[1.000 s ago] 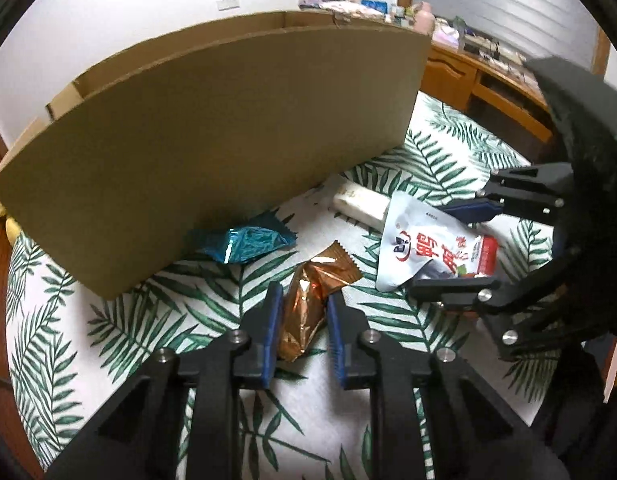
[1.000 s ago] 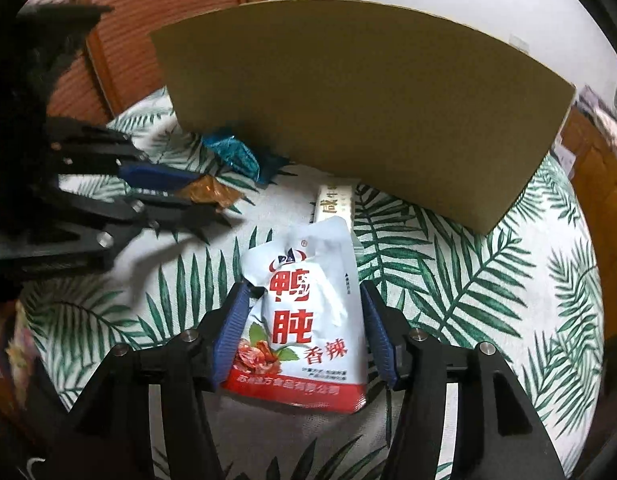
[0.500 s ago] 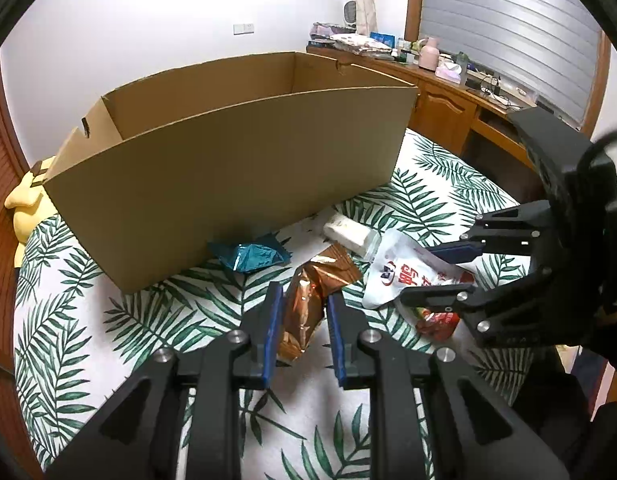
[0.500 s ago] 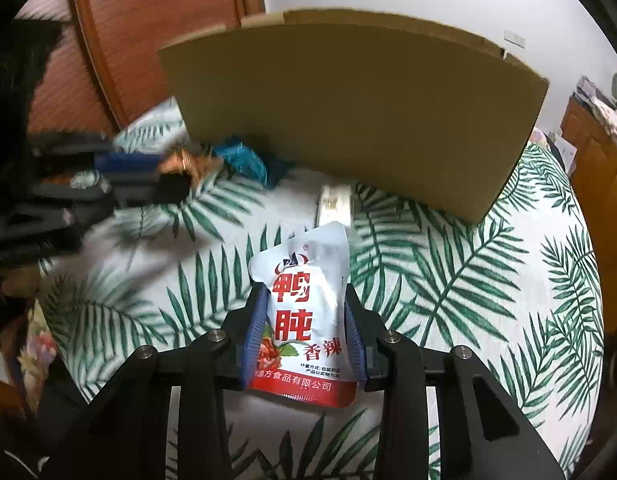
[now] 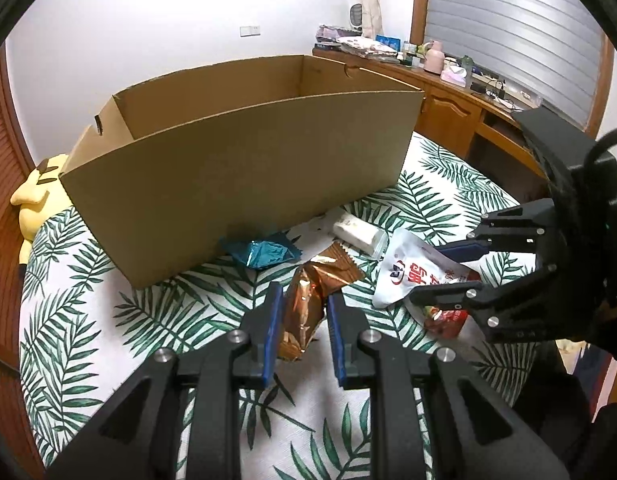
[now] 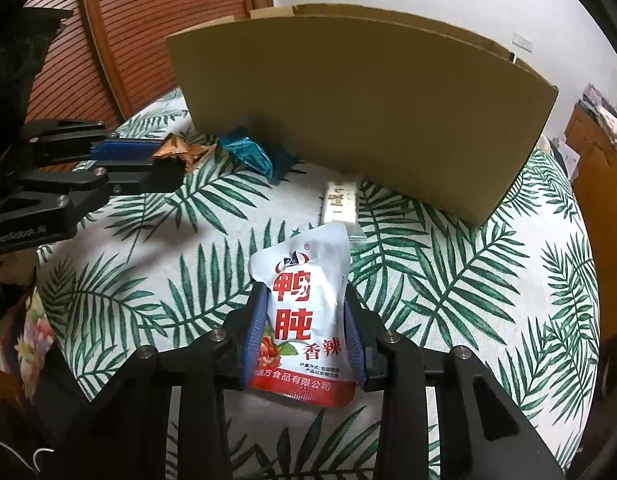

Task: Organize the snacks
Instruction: 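Lift both packets and carry them over the cardboard box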

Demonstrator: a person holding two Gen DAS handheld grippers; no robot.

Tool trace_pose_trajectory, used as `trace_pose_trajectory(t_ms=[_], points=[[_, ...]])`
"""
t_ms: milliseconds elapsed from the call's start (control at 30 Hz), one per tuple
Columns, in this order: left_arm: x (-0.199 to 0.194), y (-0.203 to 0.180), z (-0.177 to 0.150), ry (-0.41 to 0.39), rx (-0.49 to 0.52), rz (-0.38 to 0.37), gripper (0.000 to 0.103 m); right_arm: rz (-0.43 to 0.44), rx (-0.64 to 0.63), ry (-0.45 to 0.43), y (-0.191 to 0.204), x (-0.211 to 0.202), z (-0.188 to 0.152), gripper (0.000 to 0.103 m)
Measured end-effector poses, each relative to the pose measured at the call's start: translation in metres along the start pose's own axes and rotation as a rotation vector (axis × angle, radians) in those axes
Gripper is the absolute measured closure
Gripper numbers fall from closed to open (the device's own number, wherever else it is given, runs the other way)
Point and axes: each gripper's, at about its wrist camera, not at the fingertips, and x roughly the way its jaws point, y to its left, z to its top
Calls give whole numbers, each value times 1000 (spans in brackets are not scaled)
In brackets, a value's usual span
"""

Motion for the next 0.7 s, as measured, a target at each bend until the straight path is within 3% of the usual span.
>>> trace_pose_trajectory(t_ms=[267, 700], points=[[-13, 0, 10, -45, -8, 5, 84, 11, 8, -71, -4, -30, 10, 68], [-44, 13, 72, -180, -19, 56, 84, -32, -42, -213, -13, -76, 67, 67]])
